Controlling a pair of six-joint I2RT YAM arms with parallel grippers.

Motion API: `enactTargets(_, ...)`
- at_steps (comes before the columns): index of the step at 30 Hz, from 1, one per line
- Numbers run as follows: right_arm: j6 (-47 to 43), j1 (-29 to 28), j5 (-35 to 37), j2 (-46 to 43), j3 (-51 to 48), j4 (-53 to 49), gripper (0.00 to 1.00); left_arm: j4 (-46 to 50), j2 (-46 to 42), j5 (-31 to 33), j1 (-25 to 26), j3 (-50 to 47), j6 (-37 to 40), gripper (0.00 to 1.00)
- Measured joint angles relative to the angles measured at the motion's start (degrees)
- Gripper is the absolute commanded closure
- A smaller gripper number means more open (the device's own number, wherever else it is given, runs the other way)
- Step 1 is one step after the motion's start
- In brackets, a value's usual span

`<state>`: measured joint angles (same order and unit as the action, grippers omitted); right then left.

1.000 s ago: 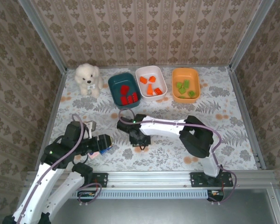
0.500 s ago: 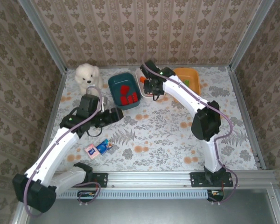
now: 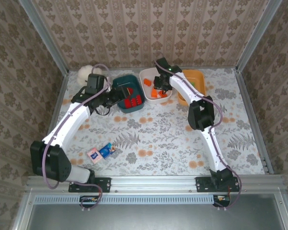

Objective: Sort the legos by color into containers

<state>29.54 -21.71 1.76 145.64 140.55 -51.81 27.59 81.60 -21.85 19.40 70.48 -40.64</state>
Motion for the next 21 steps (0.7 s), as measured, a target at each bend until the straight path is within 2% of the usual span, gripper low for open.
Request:
enactTargets(4, -1.31, 1.18, -1.44, 3.41, 4.81, 1.18, 0.72, -0.92, 2.86, -0.57, 0.00, 1.77, 0.15, 0.23)
enactTargets(9, -1.36, 2.19, -3.32, 4.90, 5.77, 1.92, 0.69, -1.07, 4.87, -0.90, 0.00, 3.06, 0.13, 0.24)
enactTargets(15, -2.32, 2.62, -5.22, 5.86, 6.03, 1.95, 0.51, -1.14, 6.10, -0.92, 0.00, 4.79, 0.15, 0.24)
enactTargets(21, -2.60, 2.73, -5.46, 5.95, 6.27, 1.92, 0.44, -1.05, 6.21, -0.92, 0.00, 4.94, 0.15, 0.24)
